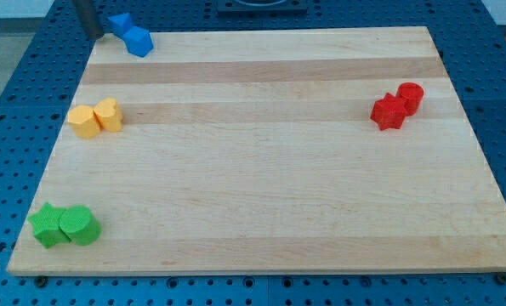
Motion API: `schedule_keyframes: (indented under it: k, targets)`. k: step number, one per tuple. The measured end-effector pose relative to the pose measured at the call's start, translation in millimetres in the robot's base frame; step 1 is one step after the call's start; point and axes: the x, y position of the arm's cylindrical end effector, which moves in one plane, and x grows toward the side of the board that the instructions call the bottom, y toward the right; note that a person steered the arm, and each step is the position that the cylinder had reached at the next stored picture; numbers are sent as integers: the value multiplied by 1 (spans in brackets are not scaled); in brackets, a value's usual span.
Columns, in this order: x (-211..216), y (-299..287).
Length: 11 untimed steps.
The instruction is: Move the blue cube towards the top center of the board
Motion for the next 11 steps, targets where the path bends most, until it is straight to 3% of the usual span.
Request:
schedule_keyframes:
  k: [1,2,3,6,8,9,10,11]
  targets:
    - [2,1]
    - [29,4]
    - [45,36]
    - [28,34]
    - [31,101]
    - [42,163]
    - [42,190]
    - [20,178]
